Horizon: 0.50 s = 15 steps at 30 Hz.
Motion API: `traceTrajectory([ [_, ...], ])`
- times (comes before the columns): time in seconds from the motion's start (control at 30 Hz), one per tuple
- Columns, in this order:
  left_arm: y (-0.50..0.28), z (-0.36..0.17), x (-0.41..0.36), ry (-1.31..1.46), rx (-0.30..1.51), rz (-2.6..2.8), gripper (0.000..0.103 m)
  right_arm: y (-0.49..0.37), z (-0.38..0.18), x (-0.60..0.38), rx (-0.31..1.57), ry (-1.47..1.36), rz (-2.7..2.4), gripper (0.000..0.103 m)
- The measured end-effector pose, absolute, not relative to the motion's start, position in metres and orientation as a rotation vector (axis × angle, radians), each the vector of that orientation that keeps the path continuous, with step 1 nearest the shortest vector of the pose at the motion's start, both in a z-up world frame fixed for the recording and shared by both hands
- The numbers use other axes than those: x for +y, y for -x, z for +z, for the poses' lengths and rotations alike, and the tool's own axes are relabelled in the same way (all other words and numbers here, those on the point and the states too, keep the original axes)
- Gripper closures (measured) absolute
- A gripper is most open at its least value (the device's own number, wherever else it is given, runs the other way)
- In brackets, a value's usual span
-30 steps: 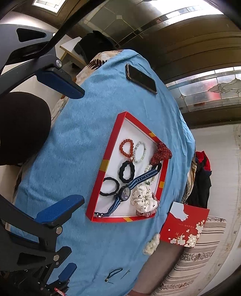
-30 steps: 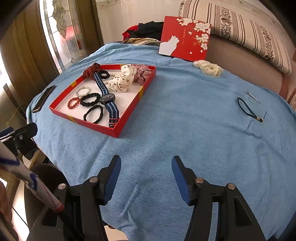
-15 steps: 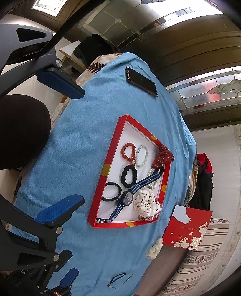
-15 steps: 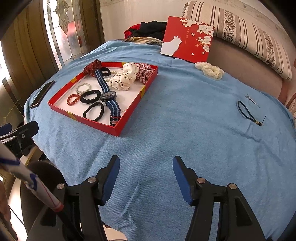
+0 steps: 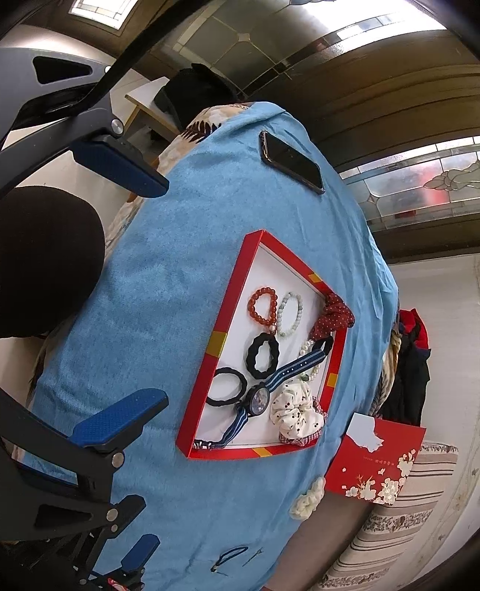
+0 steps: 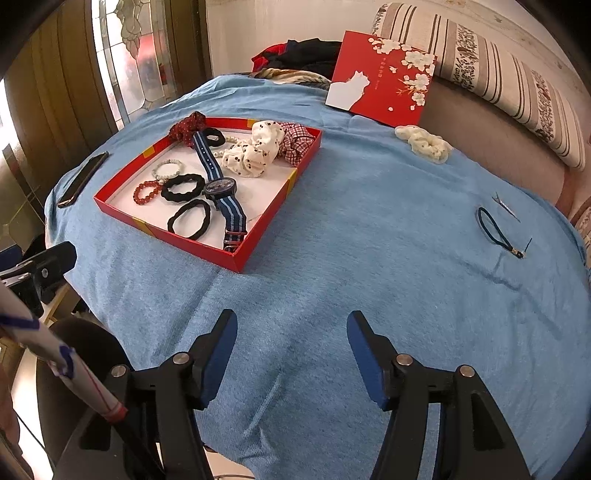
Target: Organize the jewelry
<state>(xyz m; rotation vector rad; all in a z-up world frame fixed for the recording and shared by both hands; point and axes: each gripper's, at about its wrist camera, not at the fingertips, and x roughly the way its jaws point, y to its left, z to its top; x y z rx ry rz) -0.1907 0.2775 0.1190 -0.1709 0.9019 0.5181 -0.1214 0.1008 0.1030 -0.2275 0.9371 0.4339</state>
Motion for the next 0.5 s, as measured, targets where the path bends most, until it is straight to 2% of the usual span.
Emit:
traceTrajectory([
  [0.5,0.192,0.131,0.274,0.135,0.875,0.538,0.000,0.118,0.104,0.100,0.937,0.205,0.428,0.035],
])
